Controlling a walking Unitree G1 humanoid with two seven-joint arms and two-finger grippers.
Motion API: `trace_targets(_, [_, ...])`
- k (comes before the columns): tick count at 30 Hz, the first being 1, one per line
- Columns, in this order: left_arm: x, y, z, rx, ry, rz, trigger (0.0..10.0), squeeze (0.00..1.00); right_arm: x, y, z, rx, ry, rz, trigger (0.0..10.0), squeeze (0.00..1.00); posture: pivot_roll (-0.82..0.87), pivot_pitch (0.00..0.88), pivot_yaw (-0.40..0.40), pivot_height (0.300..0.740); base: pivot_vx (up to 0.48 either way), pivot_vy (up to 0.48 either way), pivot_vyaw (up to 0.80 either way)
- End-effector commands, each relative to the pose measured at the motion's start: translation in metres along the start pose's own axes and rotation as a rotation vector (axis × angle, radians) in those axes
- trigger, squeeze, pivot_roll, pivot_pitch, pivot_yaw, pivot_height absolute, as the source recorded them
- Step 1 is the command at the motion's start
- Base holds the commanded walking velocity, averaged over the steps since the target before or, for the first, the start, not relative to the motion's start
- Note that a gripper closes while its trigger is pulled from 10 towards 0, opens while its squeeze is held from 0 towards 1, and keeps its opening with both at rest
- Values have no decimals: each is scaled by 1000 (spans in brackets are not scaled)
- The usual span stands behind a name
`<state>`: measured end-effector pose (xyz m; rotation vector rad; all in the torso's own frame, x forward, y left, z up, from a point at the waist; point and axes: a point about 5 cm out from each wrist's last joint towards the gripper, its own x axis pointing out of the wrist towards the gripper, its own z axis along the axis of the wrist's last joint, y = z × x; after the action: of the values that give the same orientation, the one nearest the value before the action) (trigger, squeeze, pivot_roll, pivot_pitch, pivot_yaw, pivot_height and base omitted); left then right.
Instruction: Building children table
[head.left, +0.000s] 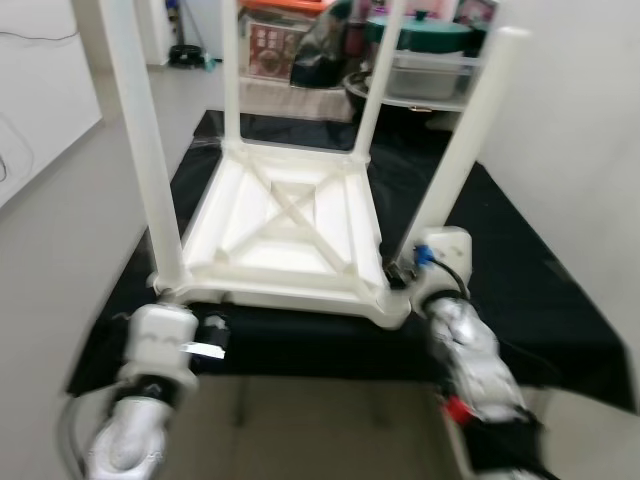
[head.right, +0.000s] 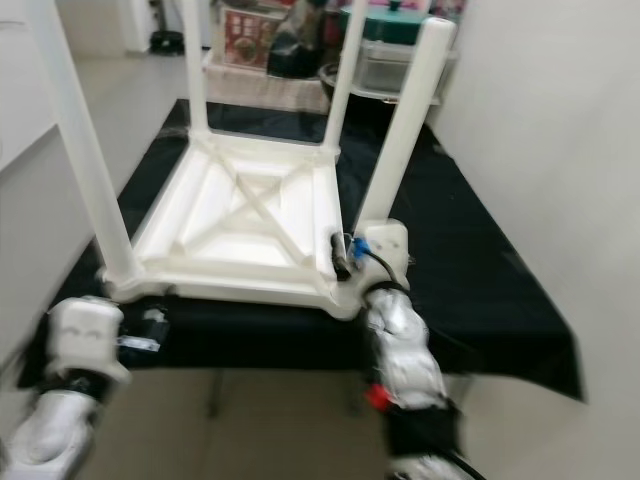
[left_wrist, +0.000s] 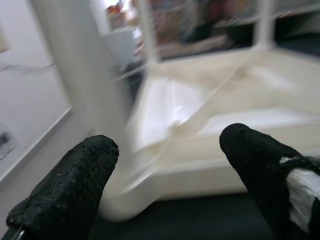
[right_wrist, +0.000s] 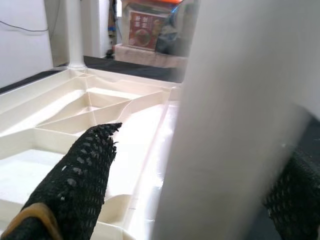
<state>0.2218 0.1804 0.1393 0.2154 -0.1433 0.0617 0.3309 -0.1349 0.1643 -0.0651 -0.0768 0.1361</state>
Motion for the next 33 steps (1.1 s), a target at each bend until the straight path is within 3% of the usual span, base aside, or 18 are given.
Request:
trace_targets(1, [0, -9, 2, -23, -8, -32, 10000, 0, -4, -15, -6, -3, 29, -52, 10000, 0, 87, 0, -140, 740, 311, 0, 0])
trace_targets(20, [1, -15, -4, -7, 22, -47, 10000, 0, 5, -12, 10, -1, -4, -6, 10000, 0, 88, 0, -145, 740, 63, 0, 0])
trace_targets(33, [1, -18, -7, -1, 34, -56, 10000, 0, 16, -19, 58, 54, -108, 4, 10000, 0, 79, 0, -140, 740, 0, 0, 0])
